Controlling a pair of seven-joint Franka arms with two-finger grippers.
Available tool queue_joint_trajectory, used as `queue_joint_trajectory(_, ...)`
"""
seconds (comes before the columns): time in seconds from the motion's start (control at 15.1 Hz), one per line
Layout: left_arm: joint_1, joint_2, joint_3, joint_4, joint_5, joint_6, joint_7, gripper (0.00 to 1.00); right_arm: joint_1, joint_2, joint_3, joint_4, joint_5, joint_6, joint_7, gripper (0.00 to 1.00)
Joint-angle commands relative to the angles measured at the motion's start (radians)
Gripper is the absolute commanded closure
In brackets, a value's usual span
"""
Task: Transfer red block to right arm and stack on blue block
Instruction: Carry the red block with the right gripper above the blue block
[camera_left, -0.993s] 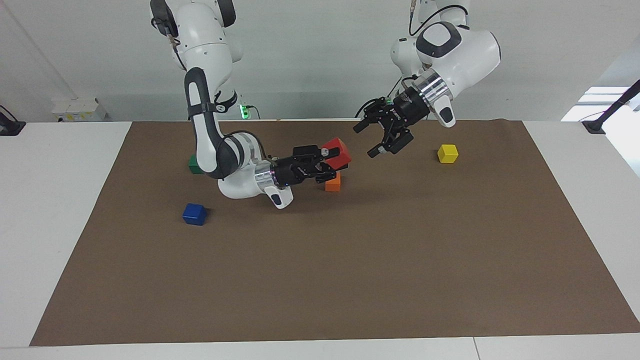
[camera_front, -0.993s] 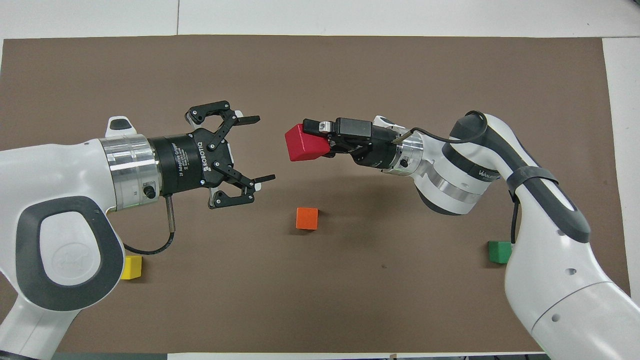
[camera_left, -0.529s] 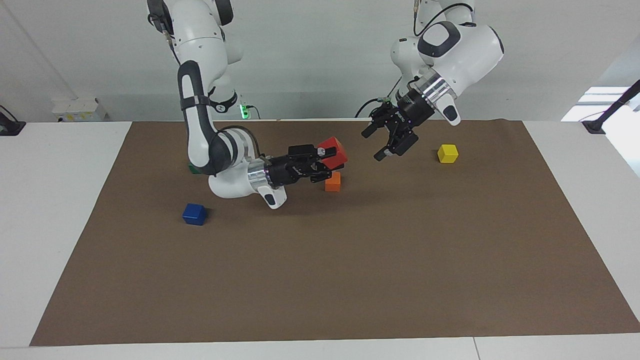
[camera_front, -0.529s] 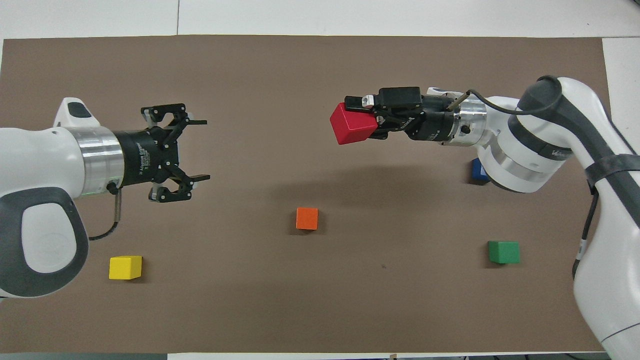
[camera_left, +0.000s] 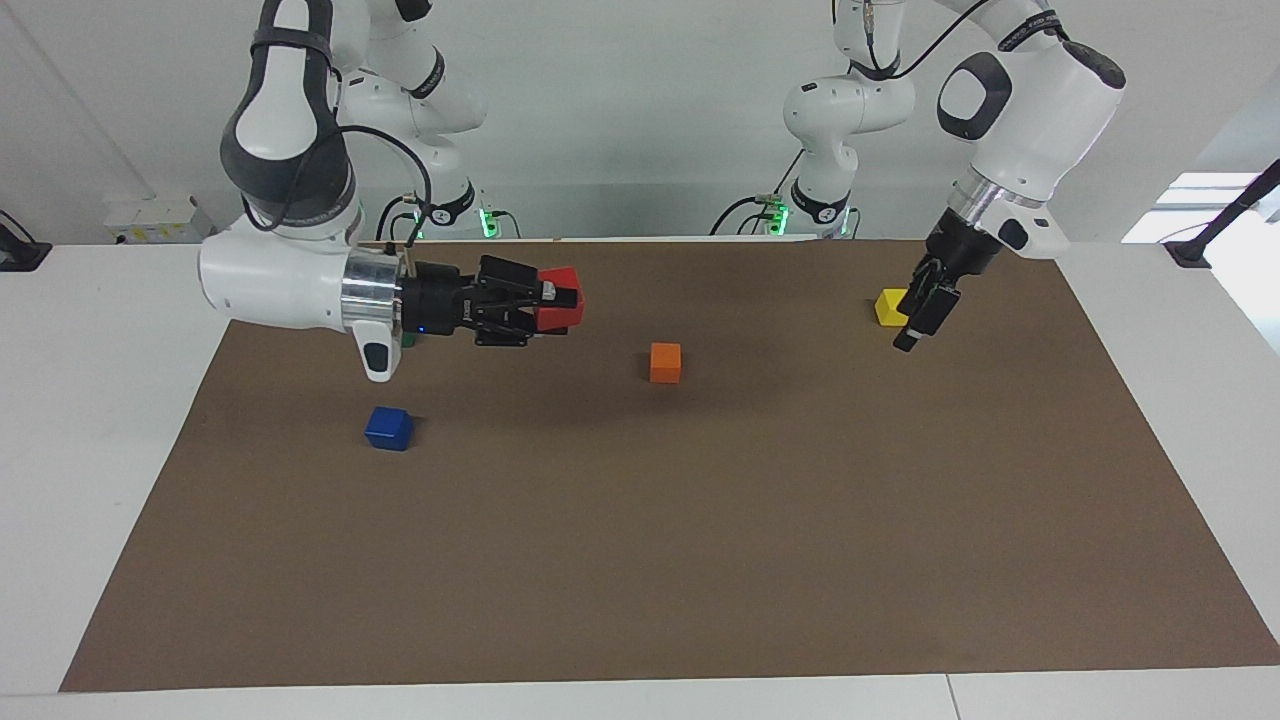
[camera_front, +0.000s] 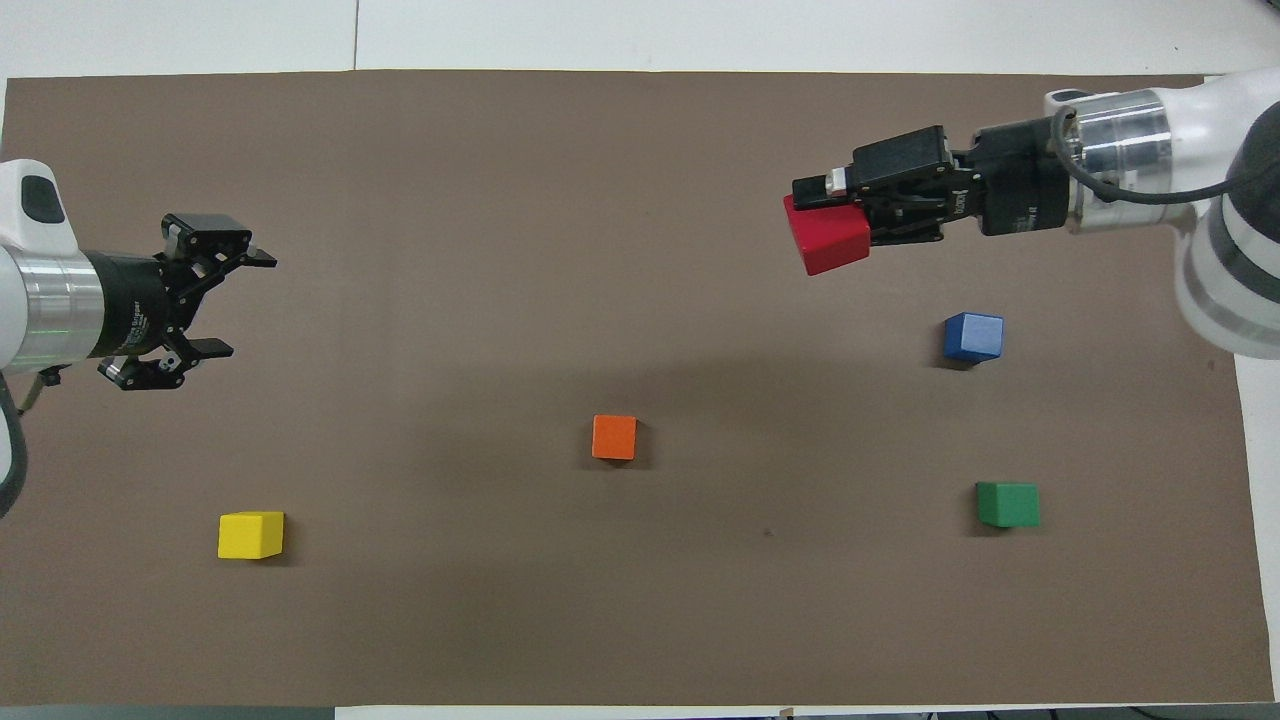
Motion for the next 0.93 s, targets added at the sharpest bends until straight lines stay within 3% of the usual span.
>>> queue_joint_trajectory(0.0,0.008,0.175,-0.013,0.22,0.148,-0.161,0.082,0.0,-0.044,0.014,-0.01,0.085,-0.216,-0.012,0.021,1.0)
queue_joint_trajectory(0.2,0.002,0.183,-0.013,0.233,0.194,-0.216,0.275,0.0,-0.053,0.005,-0.013,0.122,-0.47,0.001,0.022,1.0)
queue_joint_trajectory(0.53,-0.015,0.132,-0.016,0.158,0.331,-0.318,0.57,0.0,-0.043,0.003,-0.012,0.122,-0.855,0.08,0.08,1.0)
queue_joint_trajectory(0.86,-0.009,0.131,-0.019,0.155,0.326,-0.312,0.615,0.0,0.0,-0.009,-0.008,0.092,-1.144,0.112,0.149,1.0)
